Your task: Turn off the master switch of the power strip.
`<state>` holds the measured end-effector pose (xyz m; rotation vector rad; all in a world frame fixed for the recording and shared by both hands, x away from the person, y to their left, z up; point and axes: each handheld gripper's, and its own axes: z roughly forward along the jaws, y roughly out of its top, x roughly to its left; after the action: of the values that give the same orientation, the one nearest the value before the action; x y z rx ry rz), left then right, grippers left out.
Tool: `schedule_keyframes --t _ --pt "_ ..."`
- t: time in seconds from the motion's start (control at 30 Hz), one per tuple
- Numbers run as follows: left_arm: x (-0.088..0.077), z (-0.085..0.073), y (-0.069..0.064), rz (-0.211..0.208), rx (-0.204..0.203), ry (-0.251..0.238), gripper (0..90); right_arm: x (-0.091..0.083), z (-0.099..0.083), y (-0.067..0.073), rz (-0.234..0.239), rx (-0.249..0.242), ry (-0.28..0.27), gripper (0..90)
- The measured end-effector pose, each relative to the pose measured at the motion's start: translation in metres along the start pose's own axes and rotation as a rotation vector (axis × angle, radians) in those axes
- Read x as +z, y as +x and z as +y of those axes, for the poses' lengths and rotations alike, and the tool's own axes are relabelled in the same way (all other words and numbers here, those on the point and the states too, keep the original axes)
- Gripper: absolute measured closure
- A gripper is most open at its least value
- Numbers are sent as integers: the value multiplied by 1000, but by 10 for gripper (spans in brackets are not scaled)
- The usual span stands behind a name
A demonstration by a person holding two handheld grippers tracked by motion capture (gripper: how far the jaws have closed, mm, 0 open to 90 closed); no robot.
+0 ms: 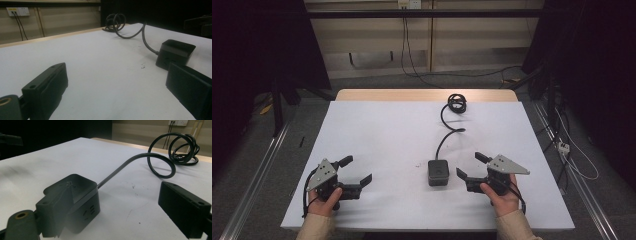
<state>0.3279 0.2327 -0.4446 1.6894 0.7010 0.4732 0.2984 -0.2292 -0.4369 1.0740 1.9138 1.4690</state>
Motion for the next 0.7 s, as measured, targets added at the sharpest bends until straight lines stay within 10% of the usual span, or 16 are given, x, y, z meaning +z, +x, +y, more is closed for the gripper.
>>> schedule_keyframes --t 0.7 --pt "0 0 0 -2 1 1 38 12 7 8 78 1 24 307"
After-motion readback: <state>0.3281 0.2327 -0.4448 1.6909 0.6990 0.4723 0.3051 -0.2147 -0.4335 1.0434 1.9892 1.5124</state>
